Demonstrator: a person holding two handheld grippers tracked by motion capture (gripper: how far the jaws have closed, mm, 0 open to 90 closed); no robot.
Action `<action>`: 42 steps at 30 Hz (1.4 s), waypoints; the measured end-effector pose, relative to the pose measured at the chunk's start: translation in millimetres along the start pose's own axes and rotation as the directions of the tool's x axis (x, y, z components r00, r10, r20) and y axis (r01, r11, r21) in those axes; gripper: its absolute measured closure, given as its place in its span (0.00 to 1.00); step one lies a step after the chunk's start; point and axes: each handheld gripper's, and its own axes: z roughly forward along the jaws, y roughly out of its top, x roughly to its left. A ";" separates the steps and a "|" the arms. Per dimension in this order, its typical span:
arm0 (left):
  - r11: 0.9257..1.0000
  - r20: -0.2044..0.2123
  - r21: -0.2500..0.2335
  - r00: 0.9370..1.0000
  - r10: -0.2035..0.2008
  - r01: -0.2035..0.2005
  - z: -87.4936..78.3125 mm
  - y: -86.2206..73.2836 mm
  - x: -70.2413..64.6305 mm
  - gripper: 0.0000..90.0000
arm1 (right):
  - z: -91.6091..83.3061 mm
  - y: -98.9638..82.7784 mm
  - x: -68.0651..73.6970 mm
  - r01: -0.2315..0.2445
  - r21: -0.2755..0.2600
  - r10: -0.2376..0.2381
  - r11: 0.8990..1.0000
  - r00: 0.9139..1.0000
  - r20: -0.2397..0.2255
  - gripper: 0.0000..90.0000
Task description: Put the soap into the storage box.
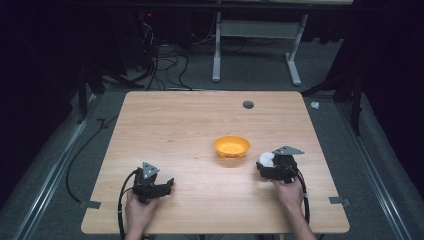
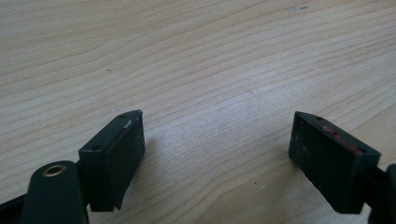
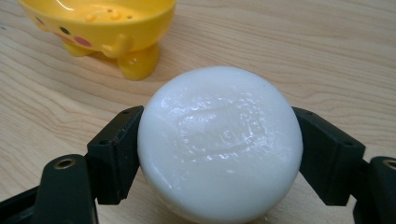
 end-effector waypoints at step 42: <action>1.000 0.000 0.000 1.000 0.000 0.000 0.0 0.0 0.0 0.21 | -19.7 54.2 35.2 0.078 -0.060 -0.085 0.995 0.989 -0.124 0.27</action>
